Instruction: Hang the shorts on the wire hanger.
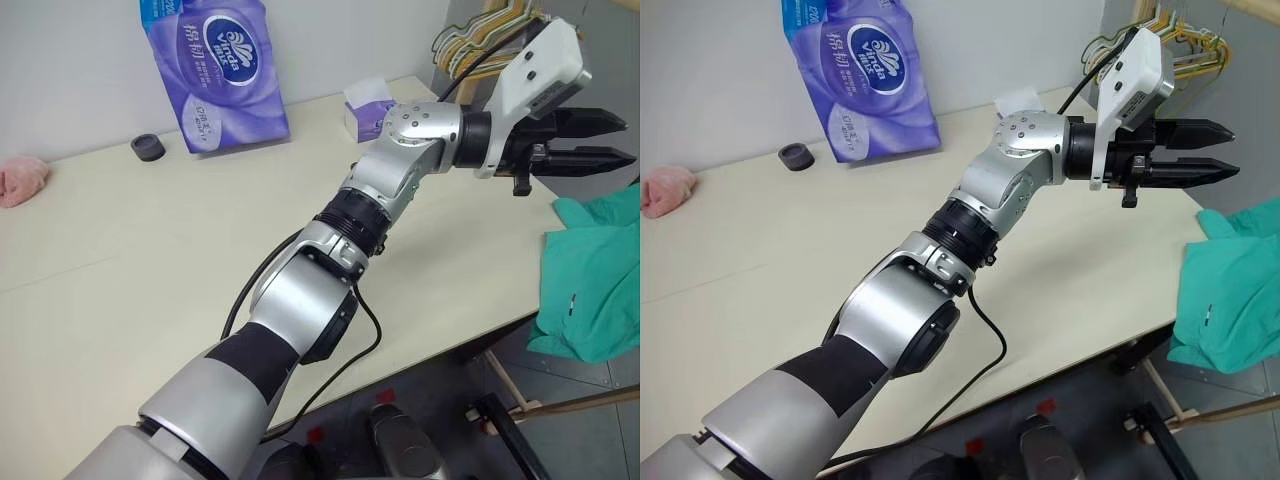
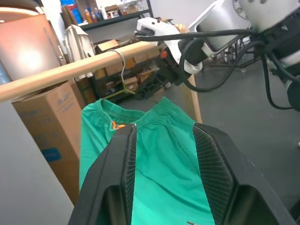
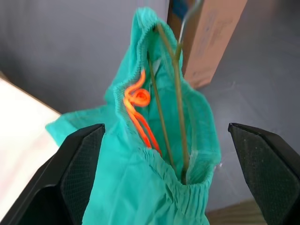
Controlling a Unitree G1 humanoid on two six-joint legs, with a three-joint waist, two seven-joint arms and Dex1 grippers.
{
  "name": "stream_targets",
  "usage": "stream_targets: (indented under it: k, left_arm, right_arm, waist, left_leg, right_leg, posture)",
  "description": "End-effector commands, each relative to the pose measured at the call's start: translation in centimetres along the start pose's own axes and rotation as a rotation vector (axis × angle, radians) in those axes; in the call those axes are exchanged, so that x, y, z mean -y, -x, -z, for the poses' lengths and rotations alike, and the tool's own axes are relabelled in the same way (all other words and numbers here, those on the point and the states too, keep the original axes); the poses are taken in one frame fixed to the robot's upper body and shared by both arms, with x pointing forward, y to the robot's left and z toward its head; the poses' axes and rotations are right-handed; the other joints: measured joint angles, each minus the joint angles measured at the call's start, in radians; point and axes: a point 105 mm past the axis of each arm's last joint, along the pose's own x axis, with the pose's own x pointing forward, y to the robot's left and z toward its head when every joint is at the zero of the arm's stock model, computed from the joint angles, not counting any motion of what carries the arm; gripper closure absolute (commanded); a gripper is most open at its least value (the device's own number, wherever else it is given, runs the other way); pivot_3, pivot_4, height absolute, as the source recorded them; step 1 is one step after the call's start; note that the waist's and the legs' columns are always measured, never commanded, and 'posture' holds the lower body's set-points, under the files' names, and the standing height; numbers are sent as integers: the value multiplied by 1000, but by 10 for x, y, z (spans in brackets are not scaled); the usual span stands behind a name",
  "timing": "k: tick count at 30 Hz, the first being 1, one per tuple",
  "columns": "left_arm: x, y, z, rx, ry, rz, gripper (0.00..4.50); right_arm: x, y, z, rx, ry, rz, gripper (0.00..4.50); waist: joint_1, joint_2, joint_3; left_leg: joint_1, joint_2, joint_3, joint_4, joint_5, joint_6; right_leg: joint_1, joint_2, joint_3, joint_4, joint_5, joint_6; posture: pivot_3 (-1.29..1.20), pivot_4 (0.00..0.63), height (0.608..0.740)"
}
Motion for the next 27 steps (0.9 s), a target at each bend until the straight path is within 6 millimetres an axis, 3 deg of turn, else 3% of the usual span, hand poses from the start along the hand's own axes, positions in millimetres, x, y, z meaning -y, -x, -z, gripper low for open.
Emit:
stream_targets:
  k: [1, 4, 6, 7, 11, 14, 18, 21, 24, 27]
  left_arm:
    - [38, -52, -25, 91, -39, 157, 2496]
    - [29, -40, -14, 67, -15, 106, 2496]
    - [16, -25, 1, 19, 0, 18, 2496]
    - [6, -11, 14, -10, 26, -63, 2496]
    - [-17, 38, 56, -138, 72, -351, 2496]
    - [-23, 97, 101, -270, 116, -656, 2496]
    - [-13, 162, 133, -355, 184, -992, 2496]
    - [11, 245, 149, -432, 173, -1386, 2496]
    - [30, 278, 142, -460, 72, -1533, 2496]
    - [59, 316, 145, -495, 108, -1730, 2496]
  right_arm:
    - [-5, 19, -21, 165, -49, 46, 12]
    - [-32, 28, -26, 270, -72, 15, 12]
    - [-70, 33, -19, 306, -16, -118, 12]
    - [-96, 35, -8, 316, 72, -206, 12]
    - [-158, 40, 39, 328, 181, -453, 12]
    - [-198, 45, 80, 365, 252, -611, 12]
    - [-222, 45, 112, 397, 285, -694, 12]
    - [-255, 54, 138, 458, 296, -825, 12]
    - [-275, 62, 154, 488, 289, -919, 12]
    - [-300, 54, 173, 374, 75, -971, 12]
  waist:
    - [-3, 0, 0]
    - [-23, 0, 0]
    - [-25, 1, -1]
    - [-26, 1, -1]
    - [-23, -2, -3]
    - [-14, 3, -6]
    - [7, 1, -5]
    - [30, -9, -11]
    - [57, -15, -14]
    - [97, -24, -19]
  left_leg:
    - [0, 0, 0, 0, 0, 0]
    - [0, 0, 0, 1, 0, 0]
    - [0, 0, 1, 2, 0, 0]
    - [1, 0, 1, 2, 0, 0]
    - [2, 3, -2, 4, 0, 0]
    - [2, 3, -5, 7, 2, -2]
    - [-1, 3, -10, 17, 2, -3]
    - [0, 1, -11, 19, 2, -4]
    - [1, 1, -13, 18, 3, -5]
    - [1, 0, -15, 19, 3, -6]
  right_leg:
    - [0, 0, 0, 0, 0, 0]
    - [0, 1, 0, 1, 1, 2]
    - [0, 1, 1, 2, 1, 2]
    - [0, 1, 1, 3, 1, 2]
    - [0, 2, 3, 9, 2, 3]
    - [-1, 2, 0, 16, 2, 2]
    - [-5, -1, -5, 26, 2, 1]
    - [-4, -4, -6, 28, 4, -2]
    - [-4, -5, -8, 29, 5, -3]
    - [-4, -6, -10, 30, 6, -5]
  posture:
    - [-408, 151, 740]
    - [-395, 146, 740]
    - [-376, 143, 740]
    - [-365, 142, 740]
    - [-309, 137, 740]
    - [-269, 130, 740]
    - [-228, 123, 740]
    - [-187, 115, 740]
    - [-158, 110, 740]
    - [-94, 102, 740]
